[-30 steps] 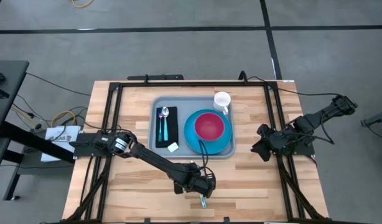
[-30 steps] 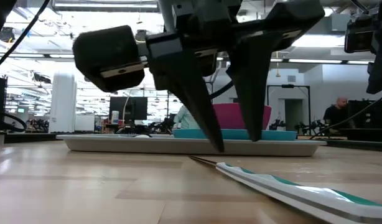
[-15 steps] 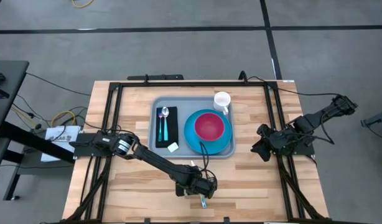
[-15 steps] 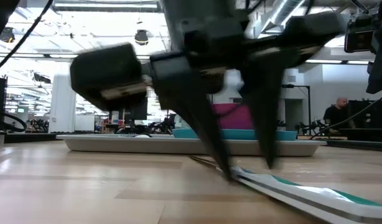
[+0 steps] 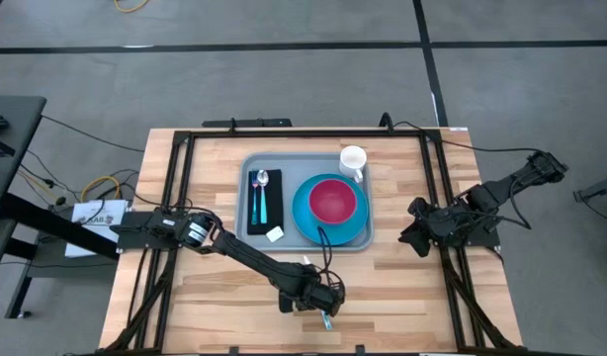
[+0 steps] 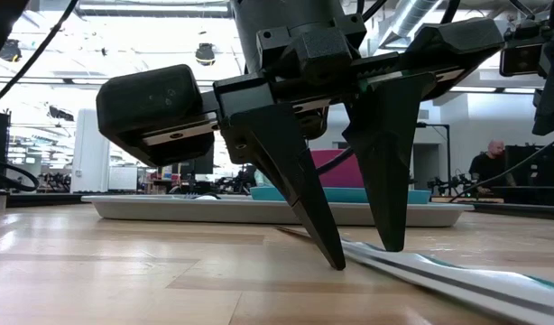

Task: Set up tray
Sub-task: Put the light blue knife on the black napkin to the right side of the light blue spoon

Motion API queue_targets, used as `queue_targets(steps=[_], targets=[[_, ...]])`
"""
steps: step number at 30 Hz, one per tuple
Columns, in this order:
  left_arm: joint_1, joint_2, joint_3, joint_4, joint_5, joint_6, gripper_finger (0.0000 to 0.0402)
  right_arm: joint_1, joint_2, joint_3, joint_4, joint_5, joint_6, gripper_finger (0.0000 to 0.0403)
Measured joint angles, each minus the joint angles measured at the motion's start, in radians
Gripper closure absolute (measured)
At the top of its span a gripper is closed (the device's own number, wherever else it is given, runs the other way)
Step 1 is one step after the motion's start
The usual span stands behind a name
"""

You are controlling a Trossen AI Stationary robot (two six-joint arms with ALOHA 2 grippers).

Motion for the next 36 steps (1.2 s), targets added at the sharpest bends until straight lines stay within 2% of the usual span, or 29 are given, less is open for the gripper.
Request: queue_targets(steps=[15,23,33,36], targets=[[-0.002,0.008,-0.002,0.011,-0.067,-0.040,0.0281,0.000,0.000,0.000,0.000,-0.005,-0.025,0.0276],[0.000,0.009,-0.003,0.011,-0.065,-0.043,0.0284,0.000,0.000,0.000,0.000,-0.005,-0.043,0.0276],[0.000,0.008,-0.004,0.009,-0.065,-0.027,0.0369,0.000,0.000,0.000,0.000,-0.005,-0.044,0.0276],[0.000,0.008,-0.004,0.011,-0.066,-0.025,0.0383,0.000,0.000,0.000,0.000,-0.005,-0.044,0.0276]])
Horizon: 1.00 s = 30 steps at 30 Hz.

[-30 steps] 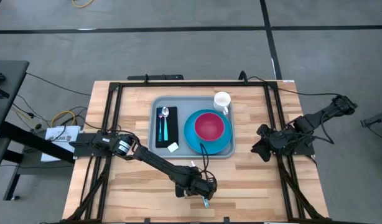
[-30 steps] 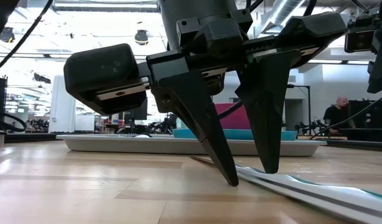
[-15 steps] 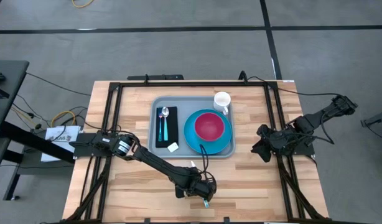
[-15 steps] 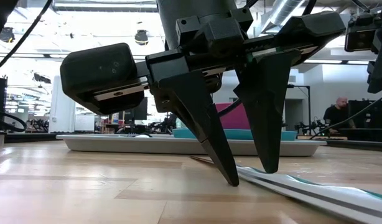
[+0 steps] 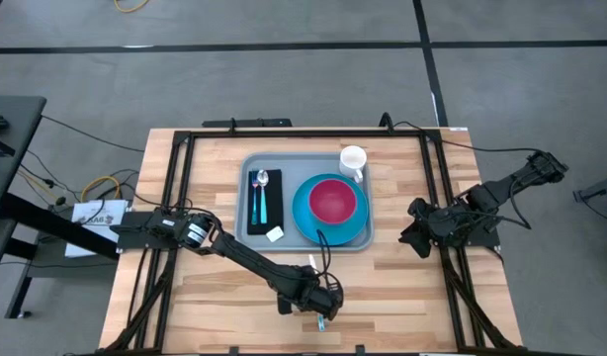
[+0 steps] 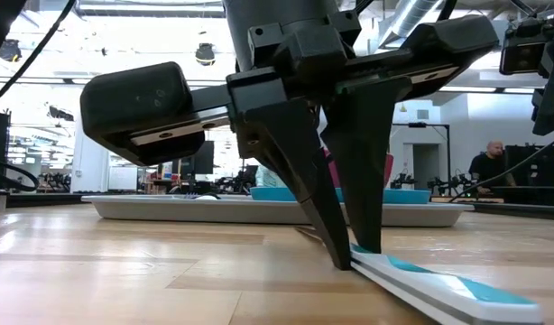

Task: Set up tray
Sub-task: Put the light blue knife on the black napkin to the right side of the light blue spoon

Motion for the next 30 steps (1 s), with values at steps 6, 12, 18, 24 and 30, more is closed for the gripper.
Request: queue_targets(steps=[6,12,18,24,30], targets=[[0.001,0.000,0.000,0.002,0.012,0.004,0.0369,0.000,0.000,0.000,0.000,0.000,0.000,0.0276],[-0.001,0.000,0.001,-0.016,0.020,0.027,0.0377,0.000,0.000,0.000,0.000,0.000,0.000,0.0276],[-0.002,0.000,0.001,-0.033,0.030,0.054,0.0392,0.000,0.000,0.000,0.000,0.000,0.000,0.0276],[-0.008,-0.018,0.001,-0.074,0.038,0.081,0.0397,0.000,0.000,0.000,0.000,-0.001,0.001,0.0276],[-0.011,-0.058,-0.006,-0.176,0.034,0.097,0.0400,0.000,0.000,0.000,0.000,-0.002,0.001,0.0276]])
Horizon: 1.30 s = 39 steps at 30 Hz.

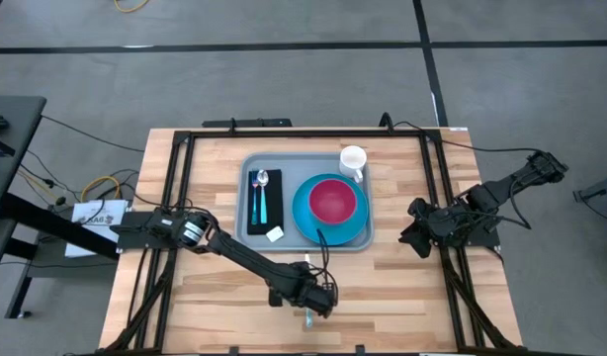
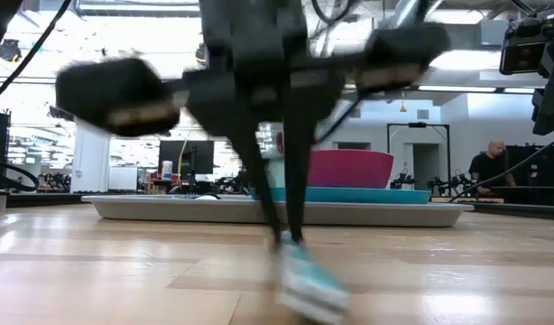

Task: Set up tray
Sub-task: Put the light blue knife on the black napkin to the right side of the light blue spoon

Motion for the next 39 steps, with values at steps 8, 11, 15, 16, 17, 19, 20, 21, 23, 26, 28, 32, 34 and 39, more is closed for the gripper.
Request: queue_targets(steps=[8,11,15,16,17,19,20,21,23,26,28,32,34,39], targets=[[-0.020,-0.076,0.001,-0.095,-0.012,-0.010,0.0397,0.000,0.000,0.000,0.000,-0.001,-0.008,0.0276],[-0.025,-0.088,0.003,-0.120,-0.013,-0.022,0.0398,0.000,0.000,0.000,0.000,-0.001,-0.008,0.0276],[-0.026,-0.092,0.003,-0.124,-0.013,-0.032,0.0400,0.000,0.000,0.000,0.000,-0.001,-0.008,0.0276],[-0.026,-0.092,0.003,-0.122,-0.013,-0.032,0.0400,0.000,0.000,0.000,0.000,-0.001,-0.008,0.0276],[-0.026,-0.092,0.003,-0.120,-0.013,-0.032,0.0400,0.000,0.000,0.000,0.000,-0.001,-0.008,0.0276],[-0.026,-0.092,0.003,-0.113,-0.013,-0.036,0.0400,0.000,0.000,0.000,0.000,-0.001,-0.009,0.0276],[-0.026,-0.092,0.003,-0.108,-0.014,-0.043,0.0400,0.000,0.000,0.000,0.000,-0.001,-0.008,0.0276],[-0.026,-0.092,0.004,-0.106,-0.015,-0.050,0.0401,0.000,0.000,0.000,0.000,-0.001,-0.008,0.0276],[-0.026,-0.092,0.004,-0.105,-0.014,-0.053,0.0401,0.000,0.000,0.000,0.000,-0.001,-0.008,0.0276],[-0.026,-0.093,0.004,-0.110,-0.014,-0.061,0.0400,0.000,0.000,0.000,0.000,-0.001,-0.009,0.0276],[-0.026,-0.093,0.004,-0.110,-0.014,-0.049,0.0394,0.000,0.000,0.000,0.000,-0.001,-0.009,0.0276],[-0.026,-0.093,0.004,-0.128,-0.014,-0.041,0.0362,0.000,0.000,0.000,0.000,-0.001,-0.011,0.0276],[-0.026,-0.094,0.004,-0.143,-0.013,-0.042,0.0339,0.000,0.000,0.000,0.000,-0.001,-0.022,0.0276],[-0.021,-0.089,0.002,-0.154,0.021,-0.042,0.0281,0.000,0.000,0.000,0.000,-0.001,-0.026,0.0276]])
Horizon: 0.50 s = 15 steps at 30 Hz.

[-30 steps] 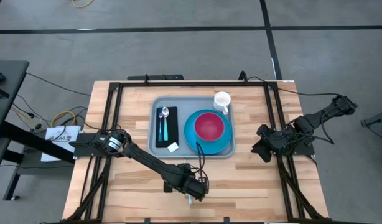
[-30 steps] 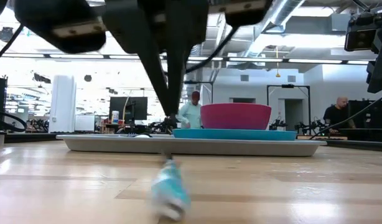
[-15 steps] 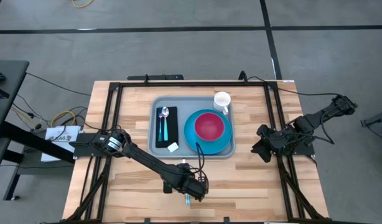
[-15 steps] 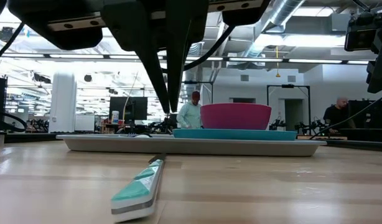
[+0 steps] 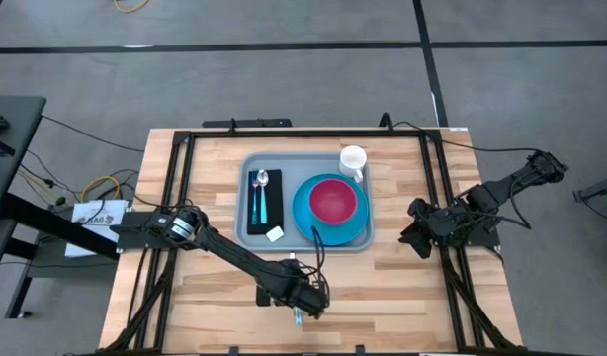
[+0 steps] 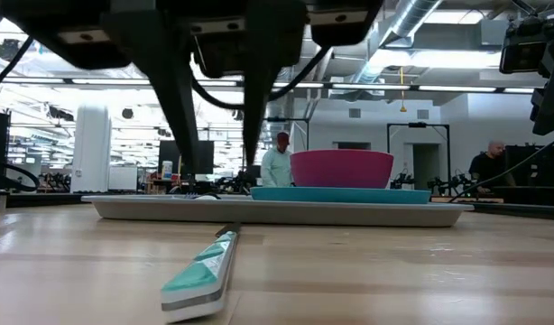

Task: Set up tray
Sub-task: Put the light blue knife on the black napkin to the right side of the light blue spoon

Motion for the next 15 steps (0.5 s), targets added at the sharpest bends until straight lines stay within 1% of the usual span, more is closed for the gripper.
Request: queue_targets(steps=[3,5,7,11,15], targets=[[0.000,0.002,-0.038,0.070,0.015,0.000,0.0255,0.000,0.000,0.000,0.000,0.000,-0.001,0.0276],[0.000,0.005,-0.065,0.120,-0.007,-0.001,0.0242,0.000,0.000,0.000,0.000,0.000,-0.001,0.0276],[0.000,0.006,-0.076,0.123,-0.026,-0.013,0.0233,0.000,0.000,0.000,0.000,0.000,-0.002,0.0276],[0.003,0.005,-0.097,0.118,0.004,-0.024,0.0229,0.000,0.000,0.000,0.000,0.000,-0.002,0.0276],[0.002,0.006,-0.126,0.158,0.023,-0.034,0.0229,0.000,0.000,0.000,0.000,0.000,-0.001,0.0276]])
